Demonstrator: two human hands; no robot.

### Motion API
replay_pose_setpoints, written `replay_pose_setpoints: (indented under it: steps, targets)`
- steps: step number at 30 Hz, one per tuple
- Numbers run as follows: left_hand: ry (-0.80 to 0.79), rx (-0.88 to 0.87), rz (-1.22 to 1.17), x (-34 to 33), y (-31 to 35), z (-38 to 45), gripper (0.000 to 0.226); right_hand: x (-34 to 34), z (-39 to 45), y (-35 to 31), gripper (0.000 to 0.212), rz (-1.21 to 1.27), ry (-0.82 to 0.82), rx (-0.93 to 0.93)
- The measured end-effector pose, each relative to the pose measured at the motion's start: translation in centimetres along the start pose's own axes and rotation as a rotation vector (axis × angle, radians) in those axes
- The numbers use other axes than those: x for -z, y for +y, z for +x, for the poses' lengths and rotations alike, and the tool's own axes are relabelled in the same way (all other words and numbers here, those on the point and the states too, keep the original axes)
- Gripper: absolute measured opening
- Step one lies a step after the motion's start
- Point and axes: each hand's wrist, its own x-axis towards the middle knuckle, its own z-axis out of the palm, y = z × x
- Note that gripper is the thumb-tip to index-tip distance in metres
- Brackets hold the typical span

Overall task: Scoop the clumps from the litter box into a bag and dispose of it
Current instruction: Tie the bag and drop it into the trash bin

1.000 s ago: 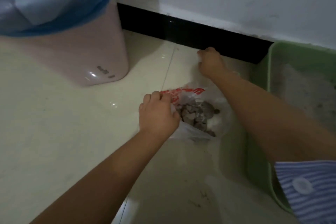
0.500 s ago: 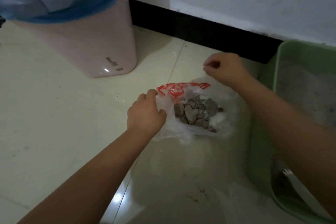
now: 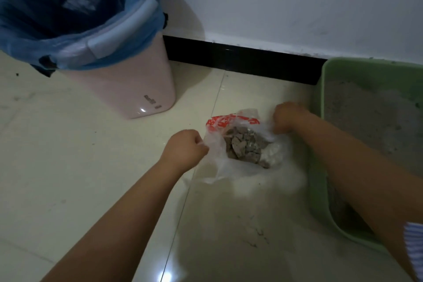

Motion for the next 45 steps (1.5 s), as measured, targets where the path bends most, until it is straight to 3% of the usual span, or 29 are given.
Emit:
replay_pose_setpoints:
  steps: [2, 5, 7, 9, 11, 13, 15, 18, 21, 22, 24, 26, 28, 31, 36, 40, 43, 45]
  targets:
    - [-0.024, 0.015, -0.113, 1.1, 0.3, 0.2, 0.023, 1.6, -1.5, 0.5, 0.026, 0.135, -0.003, 0.011]
    - [0.033, 0.042, -0.602, 3.7, 2.0, 0.9, 0.022, 4.3, -4.6, 2.4, 0.027, 0.646, 0.066, 0.039]
    - [0.123, -0.003, -0.983, 5.8, 4.1, 1.3, 0.019, 5.4, -7.5, 3.5, 0.020, 1.215, 0.157, 0.183]
    - [0.222, -0.154, -1.261, 7.4, 6.4, 1.3, 0.034, 6.7, -10.5, 4.3, 0.026, 1.697, 0.318, 0.386]
    - [0.296, -0.300, -1.357, 8.1, 8.5, 0.7, 0.042, 8.1, -12.8, 5.0, 0.028, 1.898, 0.507, 0.572]
    - [0.352, -0.383, -1.336, 7.8, 9.7, 0.2, 0.043, 9.4, -14.4, 5.3, 0.029, 1.907, 0.663, 0.660]
    - [0.419, -0.433, -1.299, 7.7, 10.2, -0.3, 0.035, 10.0, -15.5, 4.9, 0.022, 1.799, 0.788, 0.585]
    - [0.514, -0.453, -1.266, 8.6, 10.4, -0.7, 0.028, 11.0, -16.1, 4.3, 0.017, 1.768, 0.818, 0.449]
    - [0.620, -0.411, -1.156, 10.1, 10.4, -1.0, 0.031, 12.9, -16.9, 3.6, 0.015, 2.003, 0.850, 0.286]
    - [0.659, -0.404, -1.067, 10.6, 10.2, -1.0, 0.031, 13.4, -17.2, 3.2, 0.021, 1.969, 0.911, 0.206]
    - [0.726, -0.442, -0.857, 11.7, 9.8, -1.2, 0.027, 14.4, -17.9, 2.8, 0.020, 1.633, 0.998, 0.062]
    - [0.747, -0.435, -0.714, 12.6, 9.7, -1.5, 0.024, 15.3, -18.8, 2.6, 0.020, 1.357, 0.947, -0.003]
    - [0.767, -0.405, -0.683, 13.1, 9.7, -2.0, 0.024, 16.0, -19.6, 2.5, 0.022, 1.276, 0.828, -0.051]
    - [0.729, -0.489, -0.625, 13.0, 10.0, -2.6, 0.023, 16.3, -20.0, 2.2, 0.041, 1.265, 0.723, -0.065]
    - [0.657, -0.416, -0.963, 12.3, 9.6, -2.9, 0.037, 14.3, -19.4, 1.6, 0.067, 1.178, 0.713, 0.013]
    - [0.528, -0.330, -0.919, 10.4, 7.3, -2.3, 0.036, 11.8, -17.2, 2.4, 0.070, 1.119, 0.570, 0.098]
    - [0.534, -0.272, -1.017, 9.8, 5.7, -1.8, 0.031, 10.3, -15.9, 2.6, 0.061, 1.306, 0.521, 0.169]
    - [0.529, -0.249, -1.111, 9.6, 5.0, -1.7, 0.027, 9.4, -15.0, 2.6, 0.064, 1.521, 0.599, 0.214]
